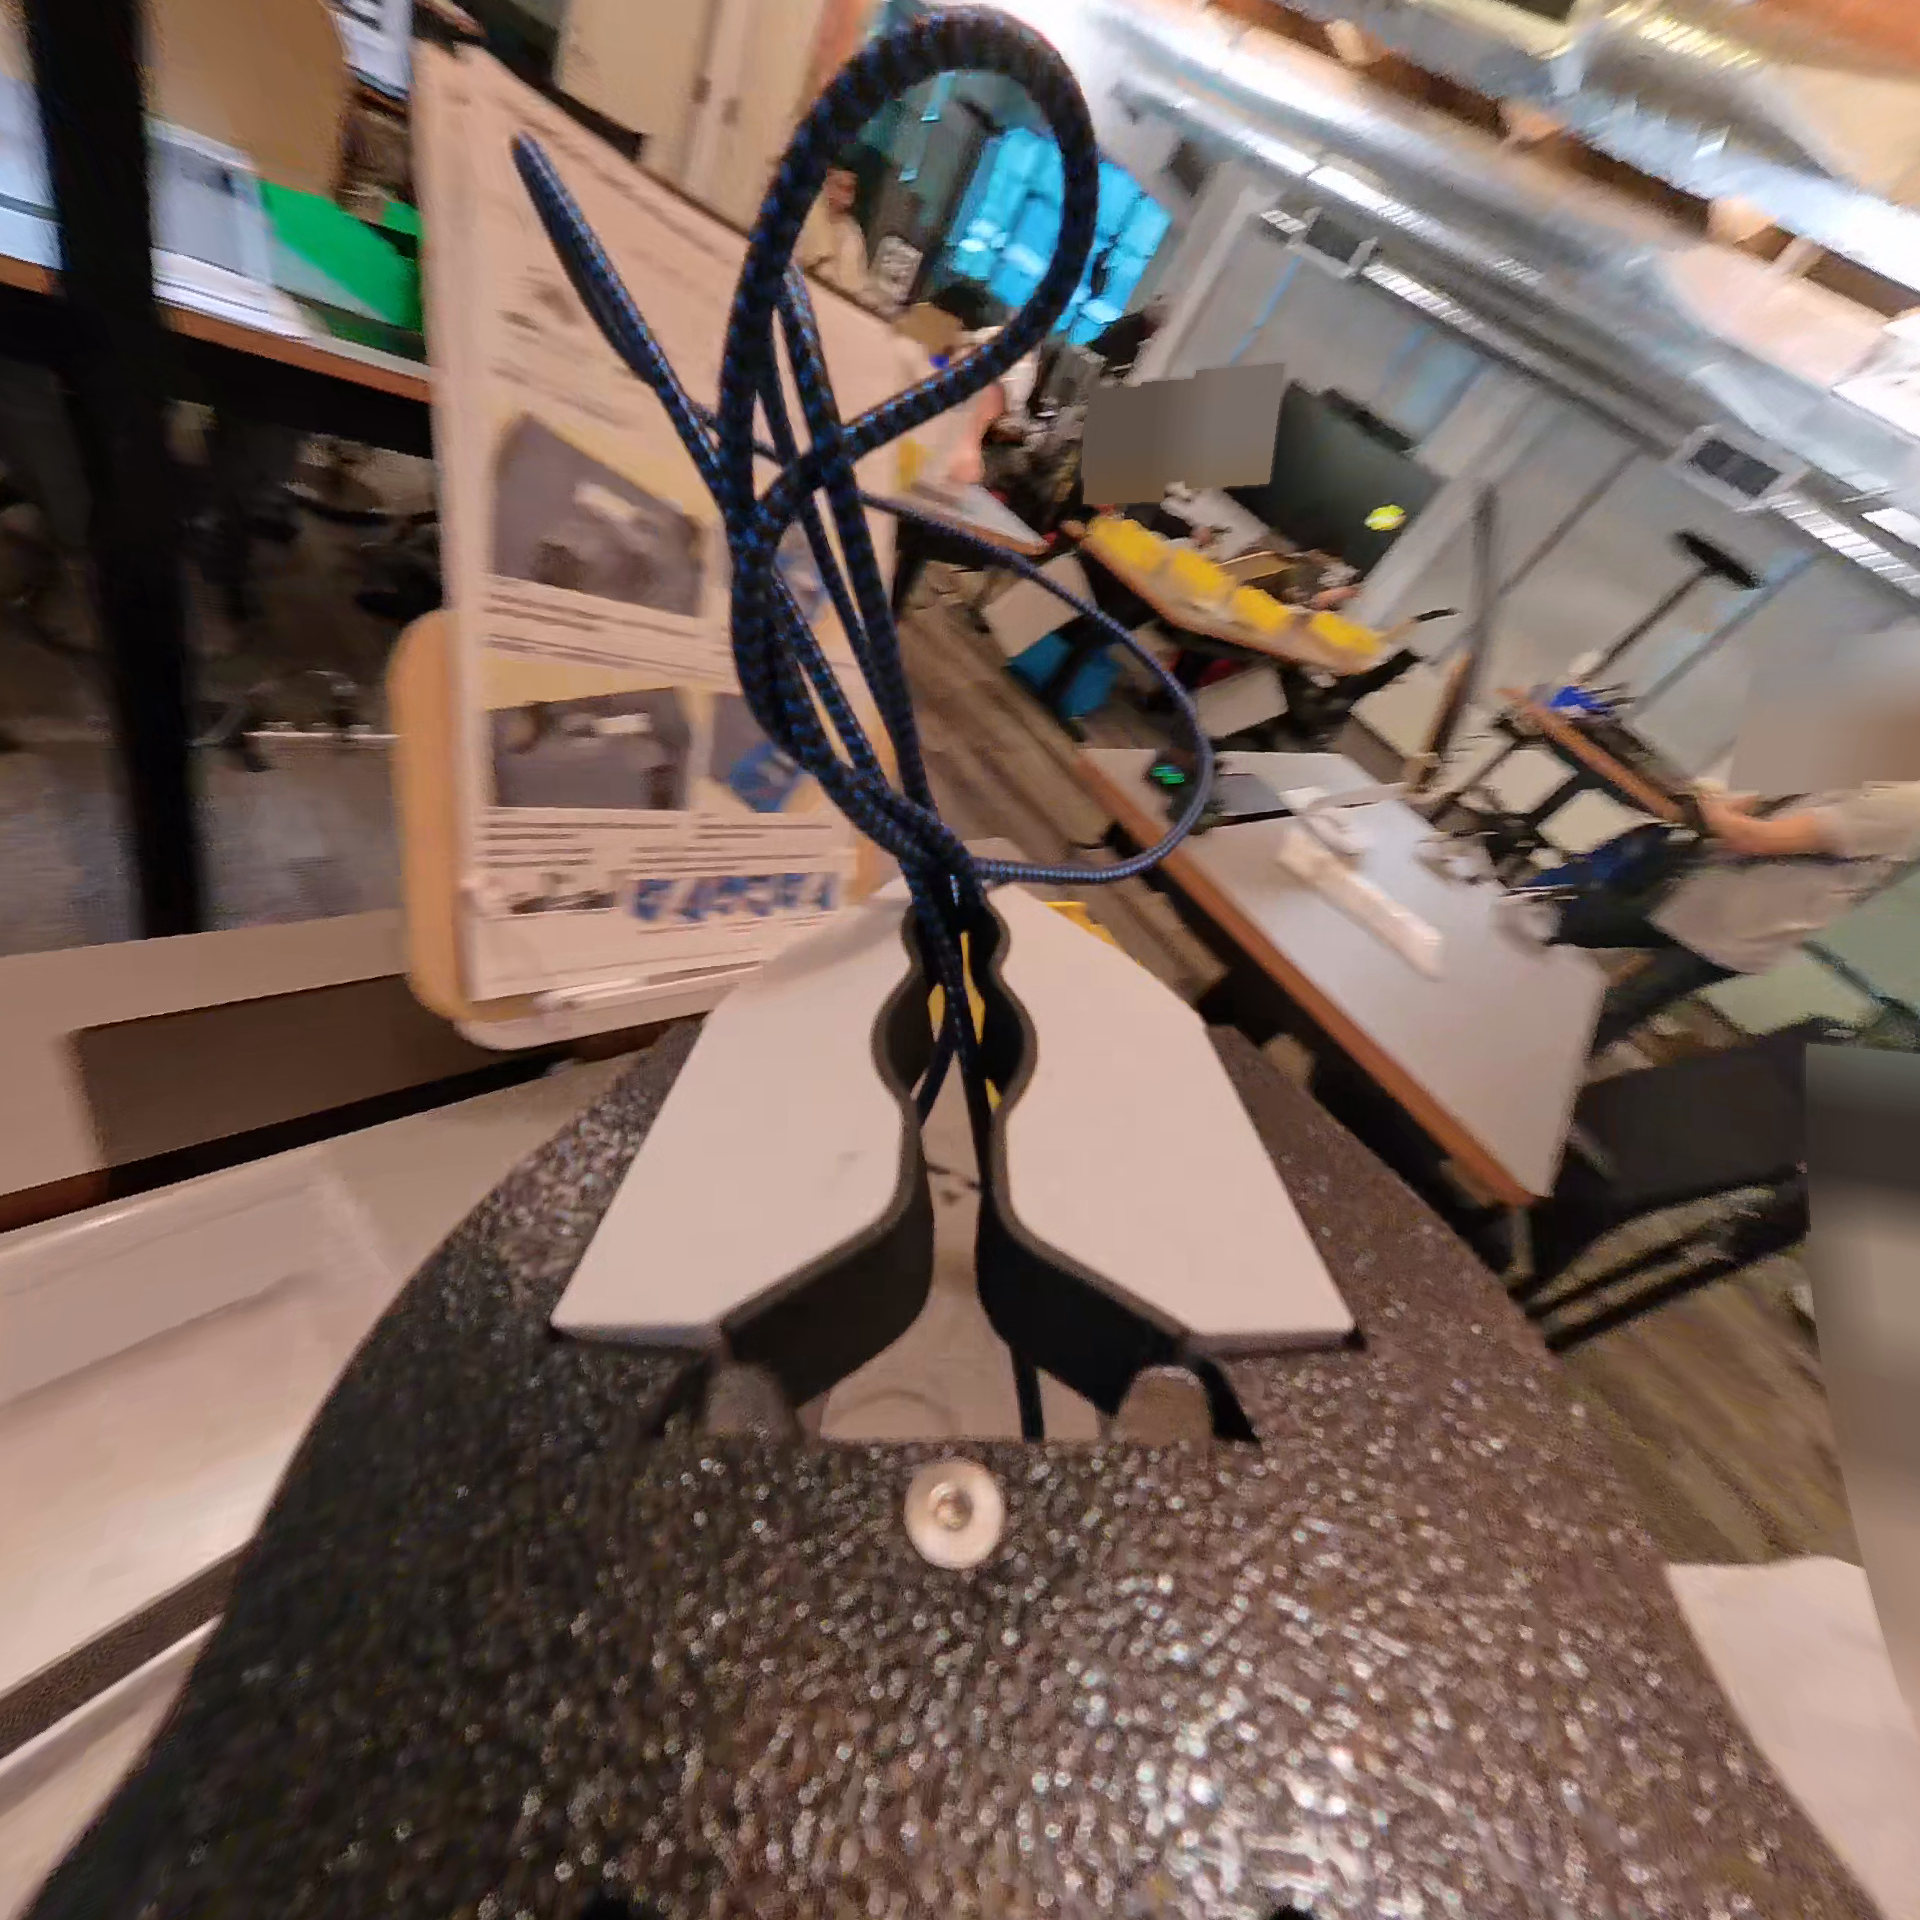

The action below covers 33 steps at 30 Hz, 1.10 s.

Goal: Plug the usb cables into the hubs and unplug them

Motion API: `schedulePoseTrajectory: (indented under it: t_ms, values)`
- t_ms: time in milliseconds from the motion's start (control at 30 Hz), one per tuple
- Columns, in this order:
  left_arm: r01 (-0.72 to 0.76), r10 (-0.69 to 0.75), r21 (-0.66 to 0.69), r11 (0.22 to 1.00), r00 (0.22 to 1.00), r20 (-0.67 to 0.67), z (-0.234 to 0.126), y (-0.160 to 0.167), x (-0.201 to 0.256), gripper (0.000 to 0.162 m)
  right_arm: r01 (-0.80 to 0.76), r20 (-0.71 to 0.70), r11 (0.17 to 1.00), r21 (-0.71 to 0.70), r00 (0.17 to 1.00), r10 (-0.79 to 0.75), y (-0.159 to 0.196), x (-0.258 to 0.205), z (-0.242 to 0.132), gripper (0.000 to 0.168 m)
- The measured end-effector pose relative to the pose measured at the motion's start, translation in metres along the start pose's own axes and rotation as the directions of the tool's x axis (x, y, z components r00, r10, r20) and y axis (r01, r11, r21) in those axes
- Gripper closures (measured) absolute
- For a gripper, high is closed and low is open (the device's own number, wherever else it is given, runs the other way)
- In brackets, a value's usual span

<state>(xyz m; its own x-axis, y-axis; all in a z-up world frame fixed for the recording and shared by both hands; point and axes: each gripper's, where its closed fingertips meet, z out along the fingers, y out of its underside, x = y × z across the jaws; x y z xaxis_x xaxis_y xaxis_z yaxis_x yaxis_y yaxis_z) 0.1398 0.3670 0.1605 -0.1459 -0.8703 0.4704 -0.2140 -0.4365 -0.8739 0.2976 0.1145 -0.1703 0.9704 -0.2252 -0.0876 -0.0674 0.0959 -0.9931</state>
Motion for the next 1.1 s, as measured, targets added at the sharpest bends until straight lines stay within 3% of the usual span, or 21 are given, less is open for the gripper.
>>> schedulePoseTrajectory:
  t_ms: [133, 267, 500, 700, 867, 1000, 1100]
  values:
    - [0.086, -0.079, 0.025, 0.996, 0.976, -0.203, 0.009, 0.007, 0.068, 0.159, -0.016, -0.014, 1.0, 0.013, 1.0, 0.016, -0.002, 0.005, -0.003, 0.133]
    - [0.01, -0.016, -0.026, 1.0, 0.976, -0.219, 0.018, 0.031, 0.095, 0.159, -0.023, -0.016, 1.0, 0.018, 1.0, 0.023, -0.002, 0.006, -0.003, 0.133]
    - [0.056, -0.088, -0.12, 0.991, 0.955, -0.283, 0.014, 0.11, 0.088, 0.159, -0.019, -0.018, 1.0, 0.013, 1.0, 0.02, -0.002, 0.008, -0.004, 0.133]
    - [-0.096, 0.007, -0.316, 0.944, 0.963, -0.27, 0.016, 0.219, 0.048, 0.159, -0.019, -0.013, 1.0, 0.011, 1.0, 0.019, -0.002, 0.007, -0.004, 0.133]
    - [-0.182, 0.095, -0.476, 0.86, 0.975, -0.201, 0.017, 0.3, 0.02, 0.159, -0.02, -0.014, 1.0, 0.009, 1.0, 0.02, -0.001, 0.007, -0.003, 0.133]
    - [-0.234, 0.195, -0.632, 0.739, 0.972, -0.132, 0.022, 0.368, 0.006, 0.154, -0.018, -0.013, 1.0, 0.007, 1.0, 0.019, -0.001, 0.007, -0.003, 0.133]
    - [-0.316, 0.361, -0.743, 0.59, 0.926, -0.108, 0.019, 0.407, -0.016, 0.131, -0.018, -0.015, 1.0, 0.009, 1.0, 0.018, -0.001, 0.007, -0.003, 0.133]
